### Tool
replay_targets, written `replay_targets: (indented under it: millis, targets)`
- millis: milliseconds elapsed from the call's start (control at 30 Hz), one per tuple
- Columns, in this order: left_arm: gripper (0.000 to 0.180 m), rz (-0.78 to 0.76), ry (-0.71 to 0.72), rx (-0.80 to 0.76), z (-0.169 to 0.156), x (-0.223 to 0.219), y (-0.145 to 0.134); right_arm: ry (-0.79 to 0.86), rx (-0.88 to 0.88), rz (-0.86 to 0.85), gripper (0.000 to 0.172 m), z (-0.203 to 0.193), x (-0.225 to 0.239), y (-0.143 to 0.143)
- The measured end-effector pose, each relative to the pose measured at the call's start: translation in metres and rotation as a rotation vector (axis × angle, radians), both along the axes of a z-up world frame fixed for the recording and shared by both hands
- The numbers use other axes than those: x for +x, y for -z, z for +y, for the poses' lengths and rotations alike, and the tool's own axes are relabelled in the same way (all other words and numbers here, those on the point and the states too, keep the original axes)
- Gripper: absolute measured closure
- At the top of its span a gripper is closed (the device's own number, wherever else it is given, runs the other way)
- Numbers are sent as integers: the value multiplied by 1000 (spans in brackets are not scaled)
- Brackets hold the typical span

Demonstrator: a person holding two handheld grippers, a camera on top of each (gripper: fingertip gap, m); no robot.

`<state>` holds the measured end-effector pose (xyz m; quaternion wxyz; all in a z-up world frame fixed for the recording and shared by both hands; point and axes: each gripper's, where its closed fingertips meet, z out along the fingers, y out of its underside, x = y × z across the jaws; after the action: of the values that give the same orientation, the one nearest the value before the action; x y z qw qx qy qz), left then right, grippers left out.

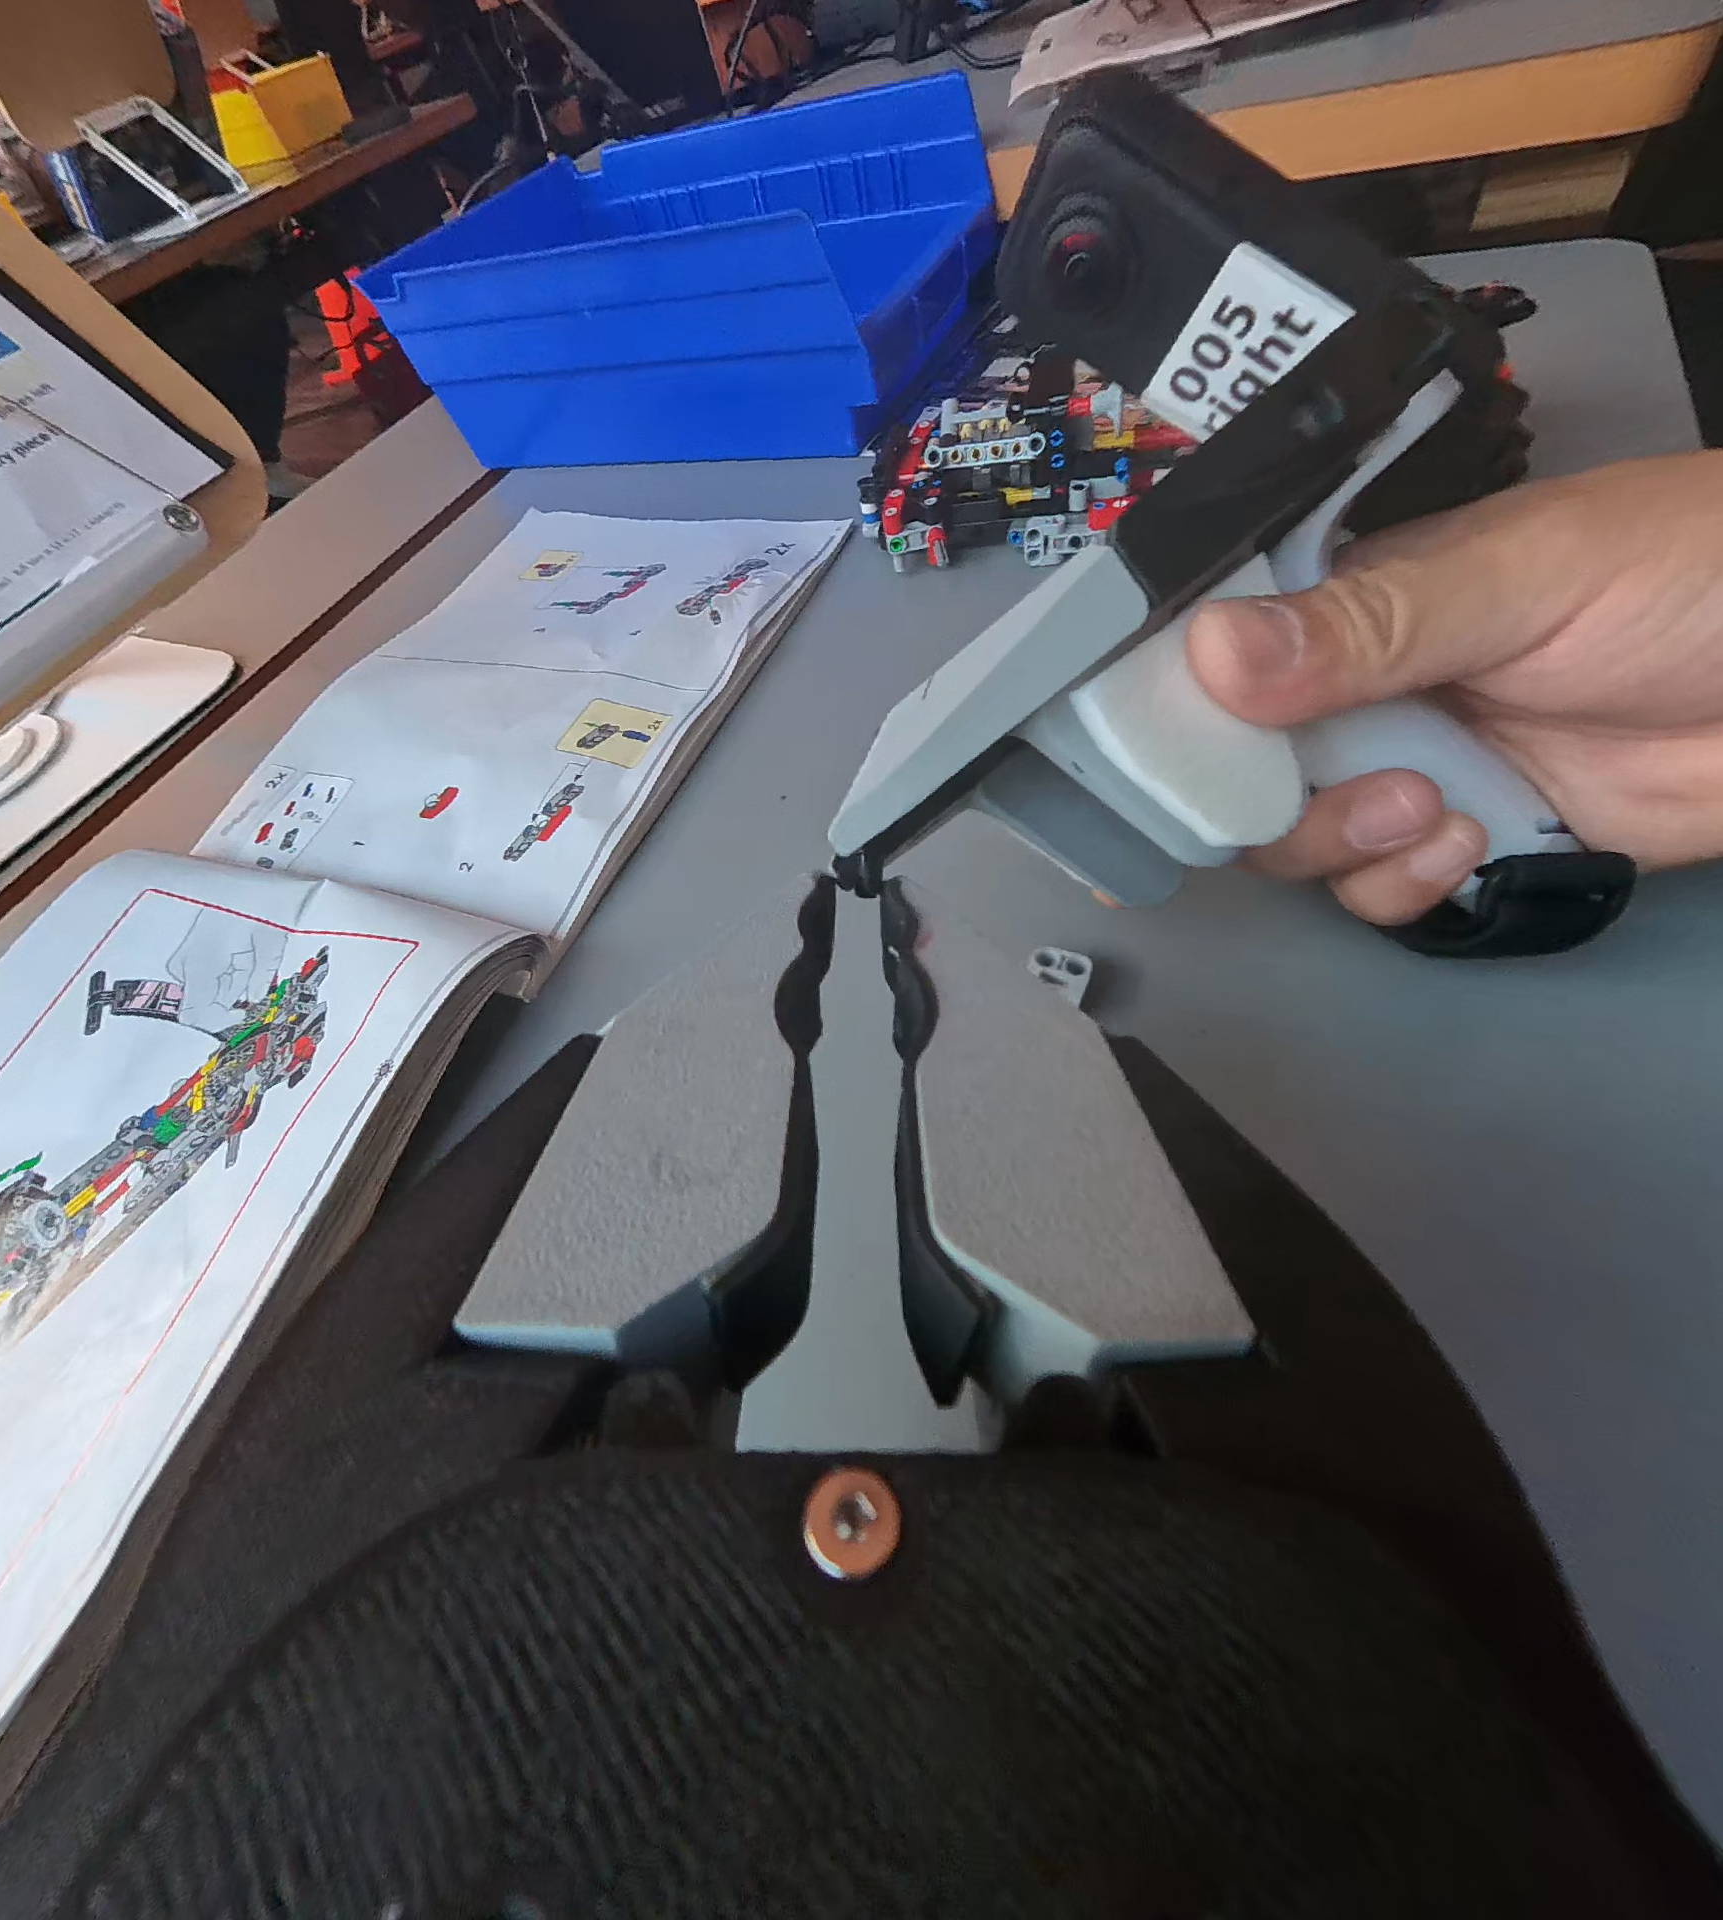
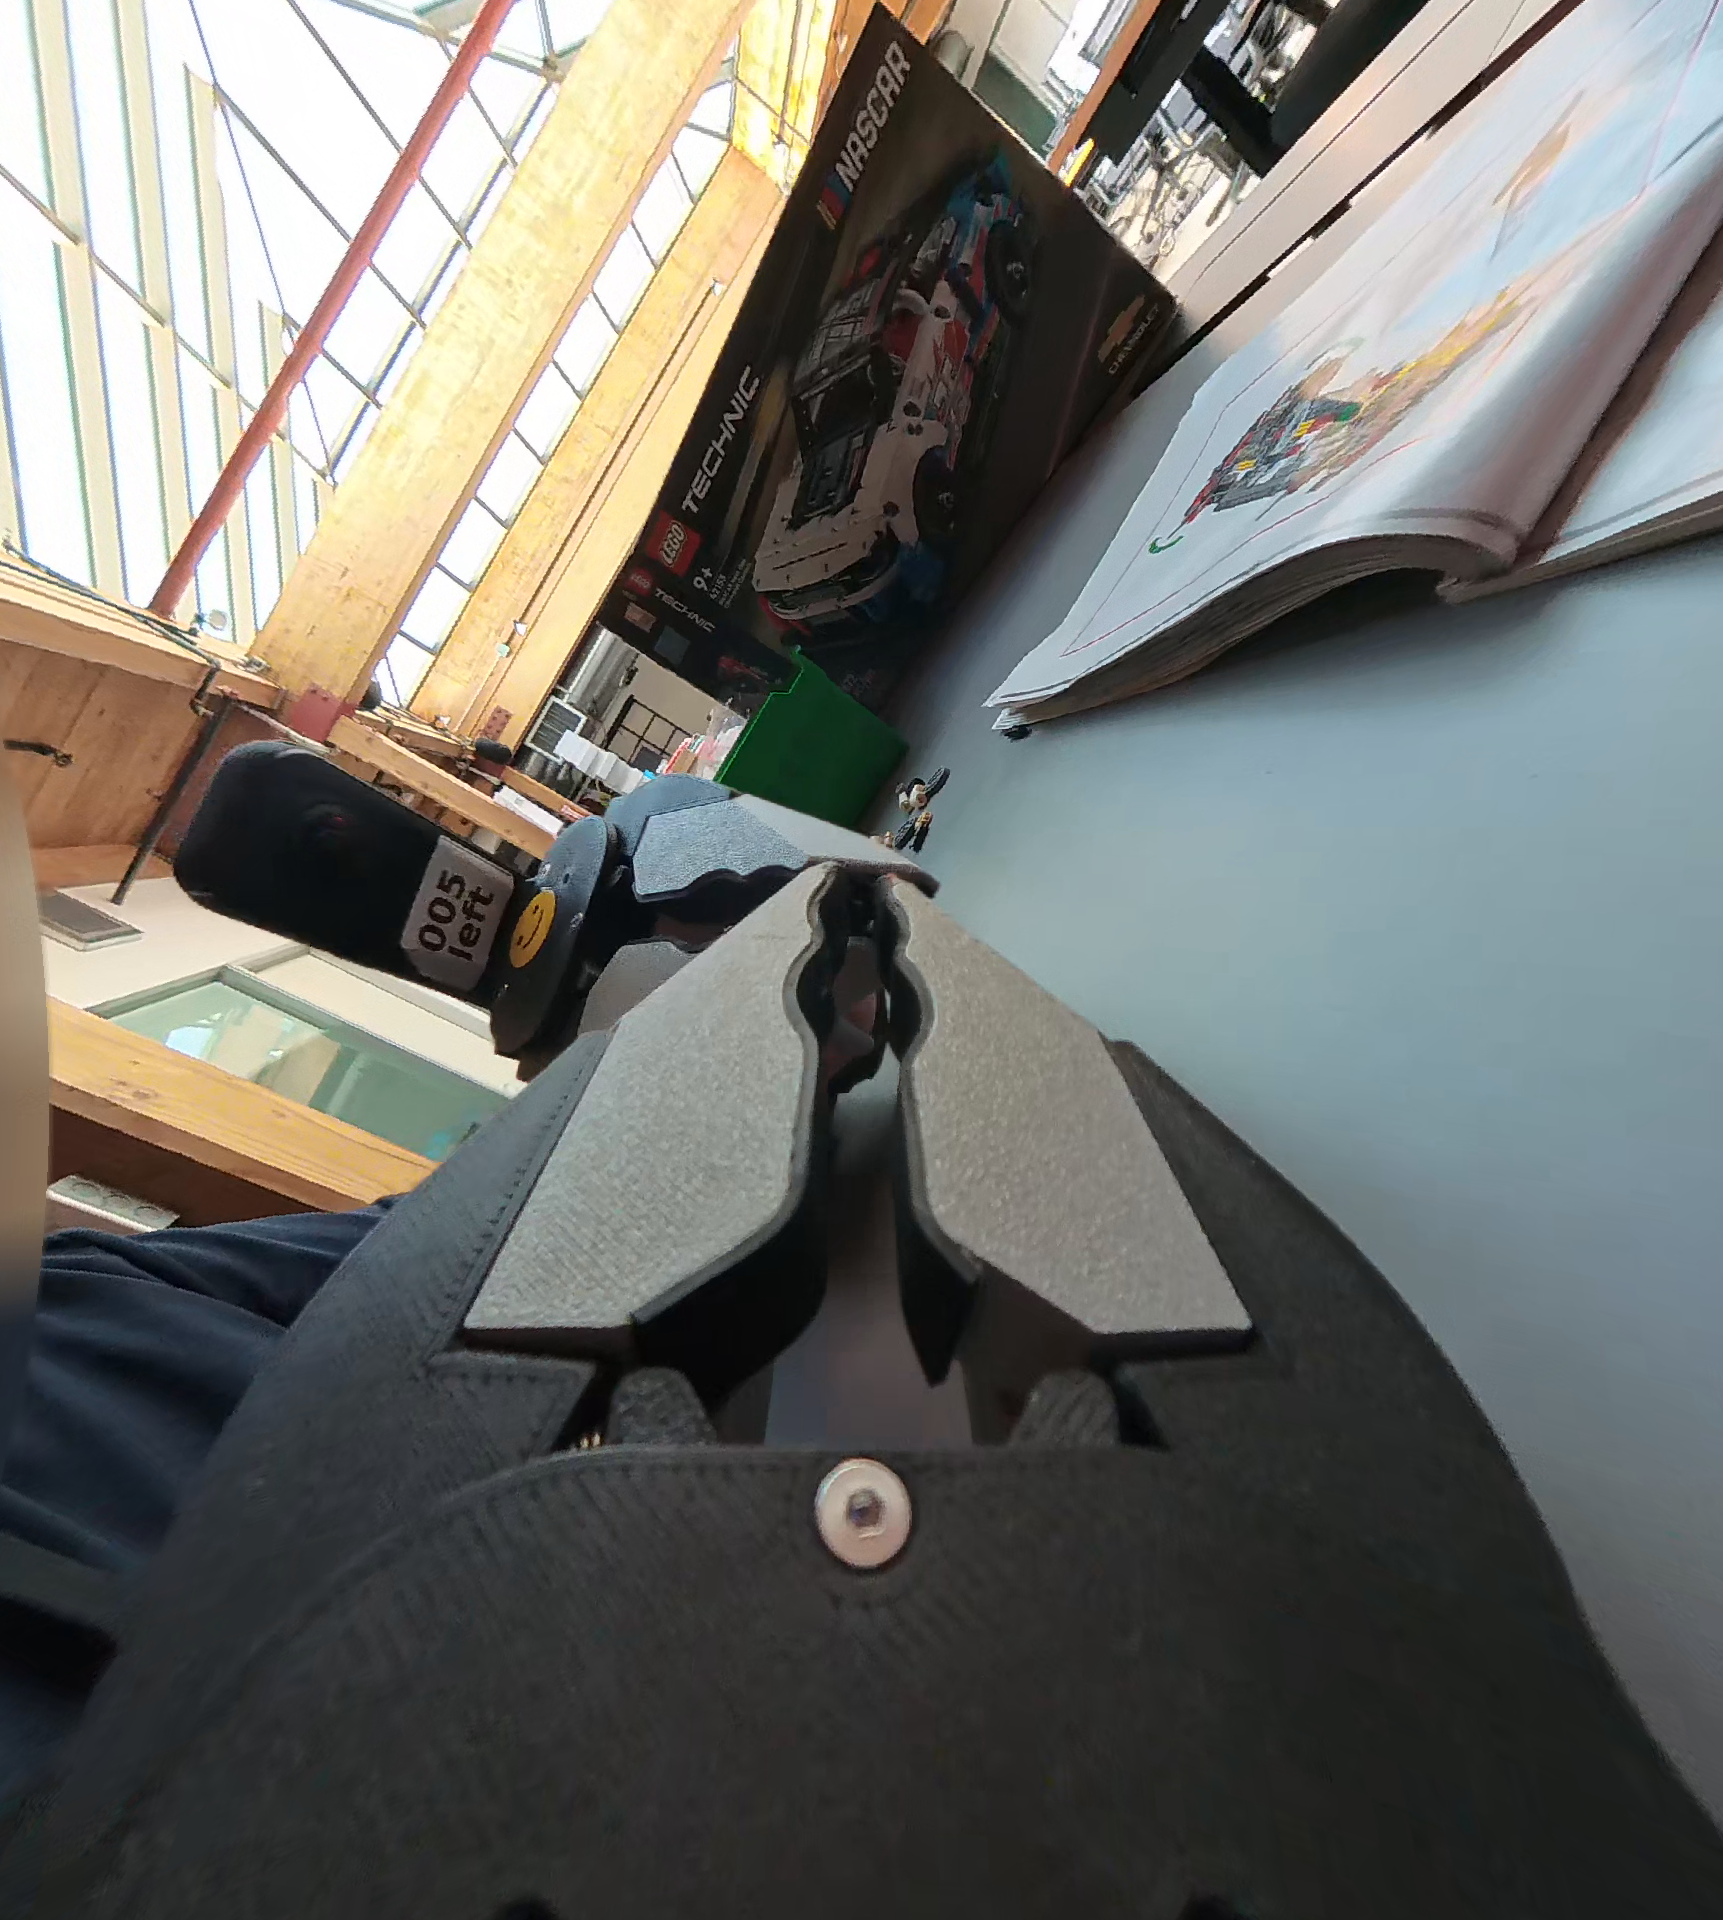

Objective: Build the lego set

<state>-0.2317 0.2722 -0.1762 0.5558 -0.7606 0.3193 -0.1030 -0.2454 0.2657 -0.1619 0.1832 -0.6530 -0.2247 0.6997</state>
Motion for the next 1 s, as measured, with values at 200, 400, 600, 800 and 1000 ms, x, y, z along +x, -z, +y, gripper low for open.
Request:
replay_targets:
  millis: [200, 400, 600, 800, 1000]
  targets:
    - [178, 17, -34, 1, 2, -3, 1, 66, 155, -67, 170, 1, -2, 2]
    - [178, 76, -70, 52, 5, -6, -1, 107, 166, -68, 170, 5, -4, 0]
    - [179, 134, -108, 110, 6, -11, -5, 118, 87, -18, 170, 6, -8, -3]
    - [178, 213, -139, 162, 7, -14, -9, 116, -63, 55, 171, 8, -9, -6]
    - [179, 298, -153, 212, 8, -15, -10, 117, -180, 113, 170, 11, -10, -5]
